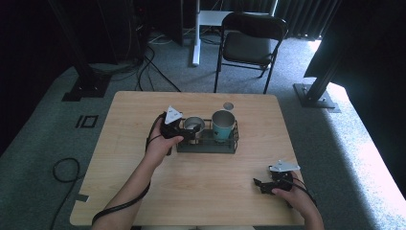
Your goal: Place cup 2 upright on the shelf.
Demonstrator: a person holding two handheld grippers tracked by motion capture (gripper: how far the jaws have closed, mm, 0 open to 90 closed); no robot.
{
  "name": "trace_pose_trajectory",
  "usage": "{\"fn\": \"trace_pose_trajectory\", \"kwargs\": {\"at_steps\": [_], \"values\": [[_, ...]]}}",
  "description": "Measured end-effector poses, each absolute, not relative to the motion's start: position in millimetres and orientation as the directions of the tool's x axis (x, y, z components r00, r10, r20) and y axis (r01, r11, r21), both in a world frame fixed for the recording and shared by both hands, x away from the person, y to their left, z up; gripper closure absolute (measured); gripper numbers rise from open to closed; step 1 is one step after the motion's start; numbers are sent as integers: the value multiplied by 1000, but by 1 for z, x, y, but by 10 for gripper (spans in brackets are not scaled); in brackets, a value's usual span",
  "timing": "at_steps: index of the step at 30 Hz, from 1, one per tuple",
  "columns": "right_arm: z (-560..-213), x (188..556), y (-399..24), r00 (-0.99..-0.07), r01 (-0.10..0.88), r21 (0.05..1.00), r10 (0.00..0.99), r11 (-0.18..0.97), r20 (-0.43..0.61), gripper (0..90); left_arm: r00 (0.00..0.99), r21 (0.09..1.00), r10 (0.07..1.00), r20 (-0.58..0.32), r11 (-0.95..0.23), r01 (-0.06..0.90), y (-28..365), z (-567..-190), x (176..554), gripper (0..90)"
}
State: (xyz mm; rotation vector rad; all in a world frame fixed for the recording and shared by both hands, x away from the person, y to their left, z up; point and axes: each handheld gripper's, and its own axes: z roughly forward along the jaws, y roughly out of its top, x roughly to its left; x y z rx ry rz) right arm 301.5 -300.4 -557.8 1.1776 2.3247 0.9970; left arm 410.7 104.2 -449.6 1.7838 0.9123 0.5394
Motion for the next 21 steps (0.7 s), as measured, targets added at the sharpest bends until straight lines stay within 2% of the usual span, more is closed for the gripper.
{"fn": "trace_pose_trajectory", "kwargs": {"at_steps": [3, 8, 21], "values": [[-558, 302, -300, -593, 559, 723, 805, 407, 6, 109, 617, 925, 786, -39, -205, 320, 110, -448, 410, 88], [-558, 302, -300, -593, 559, 722, 805, 407, 6, 109, 613, 924, 784, -95, -159, 347, 119, -449, 409, 89], [-558, 302, -300, -594, 559, 723, 805, 407, 5, 109, 563, 924, 824, -63, -165, 344, 142, -450, 406, 88]]}}
